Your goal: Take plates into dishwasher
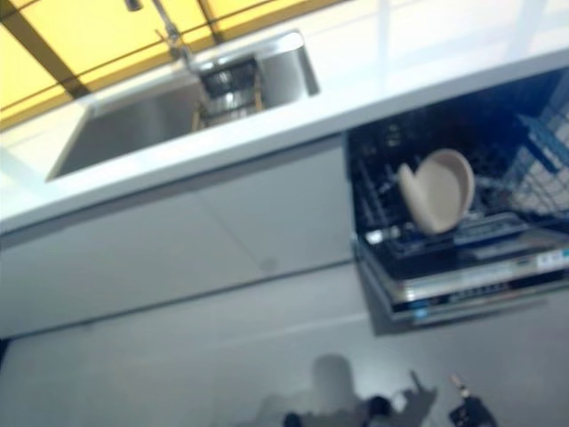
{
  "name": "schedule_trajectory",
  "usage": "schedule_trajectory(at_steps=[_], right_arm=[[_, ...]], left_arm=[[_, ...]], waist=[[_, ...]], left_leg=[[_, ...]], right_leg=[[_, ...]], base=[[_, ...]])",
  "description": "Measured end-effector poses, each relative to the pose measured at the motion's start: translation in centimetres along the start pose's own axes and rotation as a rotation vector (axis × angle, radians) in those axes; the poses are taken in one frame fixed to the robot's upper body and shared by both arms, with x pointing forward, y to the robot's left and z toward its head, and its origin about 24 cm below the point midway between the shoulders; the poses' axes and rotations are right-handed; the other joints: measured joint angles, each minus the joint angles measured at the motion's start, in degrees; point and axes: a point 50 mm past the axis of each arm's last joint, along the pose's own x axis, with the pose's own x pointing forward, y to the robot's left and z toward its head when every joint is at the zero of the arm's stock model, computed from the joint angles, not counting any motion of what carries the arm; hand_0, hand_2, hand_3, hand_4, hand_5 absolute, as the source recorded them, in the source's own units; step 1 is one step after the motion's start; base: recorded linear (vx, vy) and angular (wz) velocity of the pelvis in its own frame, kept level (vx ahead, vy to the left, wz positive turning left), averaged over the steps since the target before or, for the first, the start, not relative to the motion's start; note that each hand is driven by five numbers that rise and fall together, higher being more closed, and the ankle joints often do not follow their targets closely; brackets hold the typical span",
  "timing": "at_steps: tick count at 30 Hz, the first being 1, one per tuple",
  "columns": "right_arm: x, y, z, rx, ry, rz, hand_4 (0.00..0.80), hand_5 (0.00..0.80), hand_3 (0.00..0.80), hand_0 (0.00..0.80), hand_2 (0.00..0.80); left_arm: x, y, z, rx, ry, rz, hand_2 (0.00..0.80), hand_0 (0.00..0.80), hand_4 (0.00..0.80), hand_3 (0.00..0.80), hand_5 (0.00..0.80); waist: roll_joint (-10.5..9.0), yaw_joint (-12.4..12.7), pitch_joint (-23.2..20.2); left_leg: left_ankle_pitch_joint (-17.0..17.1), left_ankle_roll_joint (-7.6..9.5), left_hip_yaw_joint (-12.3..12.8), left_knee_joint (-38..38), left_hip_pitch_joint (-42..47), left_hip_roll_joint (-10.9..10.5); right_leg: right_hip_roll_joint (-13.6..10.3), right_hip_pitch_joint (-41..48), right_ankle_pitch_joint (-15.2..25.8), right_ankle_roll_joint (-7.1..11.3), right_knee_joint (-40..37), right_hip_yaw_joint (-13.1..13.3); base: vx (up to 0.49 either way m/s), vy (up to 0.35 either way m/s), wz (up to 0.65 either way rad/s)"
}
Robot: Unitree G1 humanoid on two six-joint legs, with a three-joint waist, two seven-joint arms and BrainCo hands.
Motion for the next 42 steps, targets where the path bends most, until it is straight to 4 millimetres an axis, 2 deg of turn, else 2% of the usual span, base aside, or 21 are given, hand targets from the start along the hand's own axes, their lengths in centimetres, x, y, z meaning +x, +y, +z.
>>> schedule_trajectory(at_steps=[5, 8, 10, 12, 16, 21, 26, 33, 40, 42], right_arm=[[0.0, 1.9, 1.2, 0.083, -0.061, 0.054, 0.000, 0.000, 0.000, 0.000, 0.000], [0.1, 3.2, 2.5, 0.198, -0.108, 0.098, 0.000, 0.000, 0.000, 0.000, 0.000], [0.1, 4.3, 3.5, 0.367, -0.131, 0.161, 0.000, 0.000, 0.000, 0.000, 0.000], [0.1, 5.3, 4.0, 0.457, -0.143, 0.210, 0.000, 0.000, 0.000, 0.000, 0.000], [-0.6, 7.8, 6.3, 0.708, -0.214, 0.396, 0.000, 0.000, 0.000, 0.000, 0.000], [-1.3, 10.5, 7.9, 0.827, -0.253, 0.533, 0.000, 0.000, 0.000, 0.000, 0.000], [-1.4, 10.9, 8.5, 0.832, -0.264, 0.546, 0.000, 0.000, 0.000, 0.000, 0.000], [-1.4, 10.4, 9.6, 0.814, -0.280, 0.513, 0.000, 0.000, 0.000, 0.000, 0.000], [-1.8, 11.0, 11.1, 0.765, -0.302, 0.525, 0.000, 0.000, 0.000, 0.000, 0.000], [-1.9, 10.9, 11.8, 0.760, -0.316, 0.524, 0.000, 0.000, 0.000, 0.000, 0.000]], left_arm=[[-0.1, 0.0, -0.6, -0.016, 0.015, 0.001, 0.000, 0.000, 0.000, 0.000, 0.000], [-0.1, -0.1, -1.1, -0.038, 0.025, -0.003, 0.000, 0.000, 0.000, 0.000, 0.000], [-0.1, -0.3, -1.2, -0.048, 0.025, -0.009, 0.000, 0.000, 0.000, 0.000, 0.000], [-0.1, -0.5, -1.5, -0.051, 0.032, -0.014, 0.000, 0.000, 0.000, 0.000, 0.000], [-0.1, -1.2, -2.4, -0.058, 0.053, -0.035, 0.000, 0.000, 0.000, 0.000, 0.000], [-0.4, -1.2, -3.8, -0.066, 0.081, -0.042, 0.000, 0.000, 0.000, 0.000, 0.000], [-0.5, -1.9, -4.5, -0.105, 0.101, -0.066, 0.000, 0.000, 0.000, 0.000, 0.000], [-0.6, -2.2, -5.3, -0.119, 0.136, -0.100, 0.000, 0.000, 0.000, 0.000, 0.000], [-1.0, -2.0, -7.0, -0.129, 0.182, -0.106, 0.000, 0.000, 0.000, 0.000, 0.000], [-1.1, -1.9, -7.1, -0.132, 0.187, -0.105, 0.000, 0.000, 0.000, 0.000, 0.000]], waist=[[0.59, 0.29, 0.33], [1.41, 0.73, 0.52], [1.72, 1.55, 0.46], [1.92, 1.48, 0.45], [3.15, 1.55, 0.63], [3.95, 1.76, 0.23], [4.16, 1.97, 0.08], [4.23, 4.47, 0.04], [4.22, 5.66, 0.04], [4.22, 6.22, 0.04]], left_leg=[[-1.14, -0.90, 0.11, 4.31, -2.94, 0.28], [-2.63, -1.60, 0.24, 8.17, -4.04, 0.84], [-3.01, -1.99, 0.24, 9.91, -5.15, 1.08], [-3.08, -2.09, 0.27, 10.62, -5.91, 1.24], [-3.25, -2.33, 0.24, 12.76, -7.07, 1.15], [-3.32, -2.43, 0.24, 13.91, -7.72, 1.20], [-3.51, -2.54, 0.28, 15.50, -8.85, 0.69], [-3.58, -2.54, 0.18, 16.92, -9.00, 0.30], [-3.49, -2.42, -1.79, 17.44, -8.81, -0.27], [-3.54, -2.49, -3.14, 17.86, -8.55, -0.28]], right_leg=[[-0.60, -3.25, -2.21, -1.06, 5.10, 0.16], [-0.83, -4.05, -4.24, -2.13, 8.63, 0.07], [-1.17, -5.29, -5.17, -2.73, 10.89, 0.08], [-1.35, -5.93, -5.49, -3.03, 11.79, 0.00], [-2.12, -6.97, -6.30, -3.67, 14.27, -0.28], [-2.36, -7.68, -6.58, -4.03, 15.63, -0.20], [-3.64, -8.64, -6.93, -4.19, 17.47, -0.26], [-4.24, -8.67, -6.95, -4.25, 18.60, -0.51], [-5.11, -7.19, -6.91, -4.17, 18.33, -2.59], [-5.13, -5.80, -6.82, -4.02, 17.70, -3.88]], base=[[0.003, 0.006, 0.06], [0.069, 0.028, 0.05], [0.042, 0.025, 0.06], [0.048, 0.033, 0.08], [0.068, 0.078, 0.07], [0.040, 0.056, 0.01], [0.081, 0.082, 0.02], [0.045, 0.048, -0.02], [0.043, 0.012, 0.04], [0.114, -0.013, 0.15]])
